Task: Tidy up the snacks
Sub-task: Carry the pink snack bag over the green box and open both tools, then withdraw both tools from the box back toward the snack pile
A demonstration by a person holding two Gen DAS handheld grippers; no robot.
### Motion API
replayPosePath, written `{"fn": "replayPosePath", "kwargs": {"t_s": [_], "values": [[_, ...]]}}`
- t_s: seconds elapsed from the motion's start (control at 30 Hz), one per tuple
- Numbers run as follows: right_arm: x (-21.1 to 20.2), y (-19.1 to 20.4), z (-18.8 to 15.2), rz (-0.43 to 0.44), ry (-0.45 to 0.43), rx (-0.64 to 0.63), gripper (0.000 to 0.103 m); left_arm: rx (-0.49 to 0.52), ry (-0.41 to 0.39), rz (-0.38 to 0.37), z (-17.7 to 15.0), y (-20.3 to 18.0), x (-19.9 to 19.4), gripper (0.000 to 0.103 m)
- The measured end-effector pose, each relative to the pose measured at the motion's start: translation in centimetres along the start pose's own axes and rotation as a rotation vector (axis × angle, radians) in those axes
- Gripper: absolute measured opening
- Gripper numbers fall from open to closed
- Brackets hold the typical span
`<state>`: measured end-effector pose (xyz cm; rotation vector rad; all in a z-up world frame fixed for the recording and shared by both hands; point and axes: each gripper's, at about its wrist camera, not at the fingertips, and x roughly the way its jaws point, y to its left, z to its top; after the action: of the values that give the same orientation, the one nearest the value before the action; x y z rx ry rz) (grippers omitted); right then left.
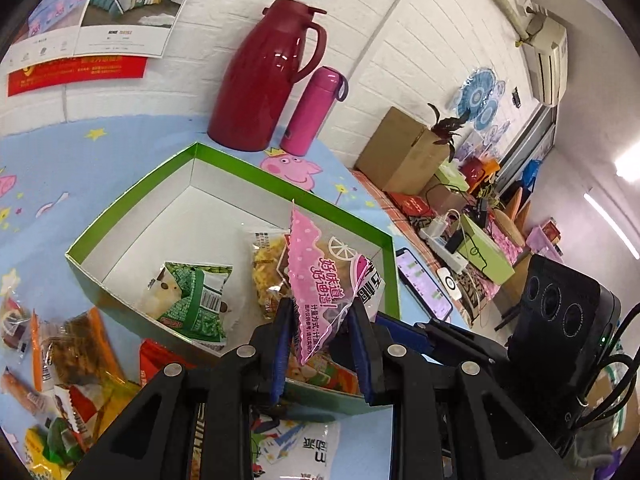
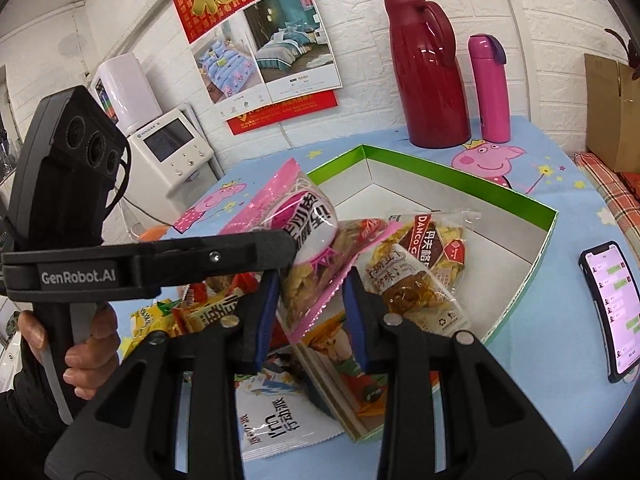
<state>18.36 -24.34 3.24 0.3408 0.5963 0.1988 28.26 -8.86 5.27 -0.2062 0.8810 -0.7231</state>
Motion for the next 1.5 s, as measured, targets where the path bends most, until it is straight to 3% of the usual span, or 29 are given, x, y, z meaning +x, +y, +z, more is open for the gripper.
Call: {"fn": "replayPosePath", "kwargs": {"t_s": [0.1, 0.13, 0.17, 0.2, 0.23, 0.43, 0.67, 0.9, 1.07, 1.27, 1.5], "values": [[0.9, -0.5, -0.2, -0.035, 0.002, -0.012, 0.038, -0.004, 0.003, 0.039, 0.0, 0.9, 1.0, 0.032], [1.1, -0.6, -0.3, -0.054, 0.001, -0.023, 0.044, -0.008, 0.006, 0.055, -0.1, 1.3, 1.2, 0.053], [1.1, -0.6, -0.4, -0.071, 0.002, -0.033, 0.062, -0.019, 0.010, 0.072, -0.2, 1.6, 1.3, 0.063], [1.0, -0.6, -0.5, -0.086, -0.009, -0.040, 0.072, -0.045, -0.001, 0.095, -0.4, 2.0, 1.2, 0.084], [0.7, -0.6, -0.6, -0.103, -0.031, -0.046, 0.083, -0.067, -0.027, 0.111, -0.7, 2.4, 0.8, 0.087], [-0.8, -0.4, -0.5, -0.121, -0.062, -0.037, 0.086, -0.072, -0.051, 0.154, -1.3, 2.6, -1.0, 0.088], [-4.6, 1.6, -1.1, -0.092, -0.121, -0.007, 0.092, -0.026, -0.106, 0.203, -2.6, 0.6, -5.8, 0.088], [-7.9, 4.4, -2.7, -0.051, -0.159, -0.015, 0.093, -0.066, -0.109, 0.198, -5.8, 0.2, -10.1, 0.088], [-9.4, 6.0, -4.2, -0.031, -0.158, -0.021, 0.094, -0.090, -0.112, 0.234, -8.7, 0.7, -12.1, 0.088], [-8.8, 7.4, -6.8, -0.022, -0.097, -0.033, 0.094, -0.118, -0.103, 0.306, -13.1, 2.6, -14.0, 0.088], [-4.2, 10.3, -9.1, 0.040, 0.046, -0.085, 0.091, -0.190, -0.083, 0.356, -17.8, 5.6, -15.4, 0.088]]}}
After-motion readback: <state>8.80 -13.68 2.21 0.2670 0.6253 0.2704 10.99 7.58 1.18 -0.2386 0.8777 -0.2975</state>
